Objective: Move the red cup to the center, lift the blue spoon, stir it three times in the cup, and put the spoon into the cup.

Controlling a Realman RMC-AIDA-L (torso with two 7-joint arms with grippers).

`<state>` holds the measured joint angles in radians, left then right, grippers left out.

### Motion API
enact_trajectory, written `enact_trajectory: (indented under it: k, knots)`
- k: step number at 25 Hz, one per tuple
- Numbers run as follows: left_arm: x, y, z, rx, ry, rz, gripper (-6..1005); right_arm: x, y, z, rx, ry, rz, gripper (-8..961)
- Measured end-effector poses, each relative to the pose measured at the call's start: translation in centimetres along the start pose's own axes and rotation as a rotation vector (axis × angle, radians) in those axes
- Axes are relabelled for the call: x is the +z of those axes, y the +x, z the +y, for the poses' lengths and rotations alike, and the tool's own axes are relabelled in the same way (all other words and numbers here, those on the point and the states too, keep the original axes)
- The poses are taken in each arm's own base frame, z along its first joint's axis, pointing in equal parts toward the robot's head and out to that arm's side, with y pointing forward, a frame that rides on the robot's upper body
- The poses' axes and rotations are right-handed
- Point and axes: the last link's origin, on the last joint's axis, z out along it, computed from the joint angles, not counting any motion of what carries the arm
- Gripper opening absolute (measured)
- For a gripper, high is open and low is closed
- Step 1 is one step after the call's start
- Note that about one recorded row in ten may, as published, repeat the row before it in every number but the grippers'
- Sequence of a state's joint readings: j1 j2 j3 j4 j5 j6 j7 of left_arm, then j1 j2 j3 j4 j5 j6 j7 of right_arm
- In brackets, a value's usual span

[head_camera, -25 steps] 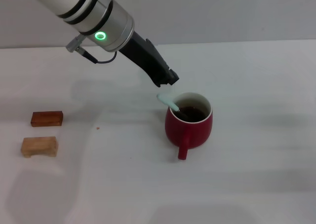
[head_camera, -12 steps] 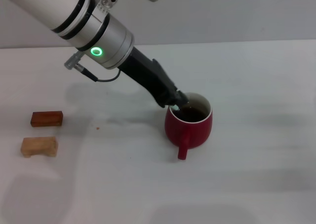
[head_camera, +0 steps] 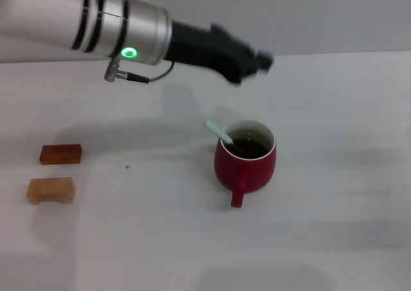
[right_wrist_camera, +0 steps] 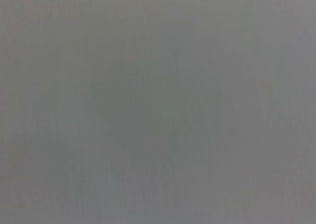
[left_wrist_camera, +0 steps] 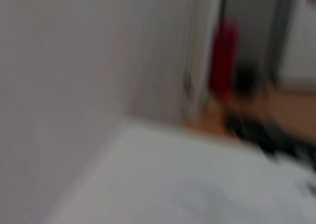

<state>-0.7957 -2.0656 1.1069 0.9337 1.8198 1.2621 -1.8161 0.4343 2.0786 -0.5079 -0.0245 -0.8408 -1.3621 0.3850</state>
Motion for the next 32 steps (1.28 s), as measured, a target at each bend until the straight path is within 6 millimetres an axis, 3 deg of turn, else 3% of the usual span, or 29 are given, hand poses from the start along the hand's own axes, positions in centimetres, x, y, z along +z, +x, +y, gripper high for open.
enact_trajectory:
  k: [1, 3, 4, 6, 7, 8, 9, 12, 16, 23, 28, 32]
  knots:
    - [0.0, 0.0, 0.0, 0.0, 0.0, 0.0, 26, 0.0, 0.0, 0.0, 0.0, 0.0, 0.0, 468]
    - [-3.0, -1.5, -0.6, -0.017, 0.082, 0.276, 28, 0.1, -0.1, -0.2, -0.001, 0.007, -0.006, 468]
    - [-3.0, -1.5, -0.6, -0.017, 0.082, 0.276, 29, 0.1, -0.1, -0.2, -0.001, 0.007, -0.006, 468]
    - [-5.4, -3.2, -0.4, 0.004, 0.149, 0.477, 31, 0.2, -0.3, -0.3, -0.005, 0.013, -0.015, 468]
    - [-6.8, -4.3, -0.2, 0.014, 0.199, 0.575, 32, 0.3, -0.4, -0.4, -0.007, 0.014, -0.019, 467]
    - [-9.7, -7.0, 0.6, 0.071, 0.327, 0.752, 33, 0.4, -0.7, -0.7, -0.012, 0.025, -0.03, 467]
    - [-9.7, -7.0, 0.6, 0.071, 0.327, 0.752, 34, 0.4, -0.7, -0.7, -0.012, 0.025, -0.03, 467]
    - [-13.2, -11.1, 2.3, 0.138, 0.541, 0.907, 37, 0.4, -1.0, -1.4, -0.011, 0.061, -0.048, 467]
    - [-16.6, -17.6, 5.4, 0.115, 0.872, 0.924, 217, 0.3, -1.6, -2.5, -0.008, 0.11, -0.075, 468]
    - [-18.2, -20.7, 7.8, 0.038, 0.948, 0.89, 413, 1.3, -2.3, -2.3, -0.021, 0.097, -0.103, 467]
    - [-18.7, -21.3, 8.9, 0.032, 0.956, 0.887, 649, 2.2, -2.8, -2.1, -0.03, 0.083, -0.12, 467]
    - [-18.9, -21.5, 9.1, 0.03, 0.961, 0.884, 779, 2.4, -2.8, -2.0, -0.028, 0.081, -0.121, 467]
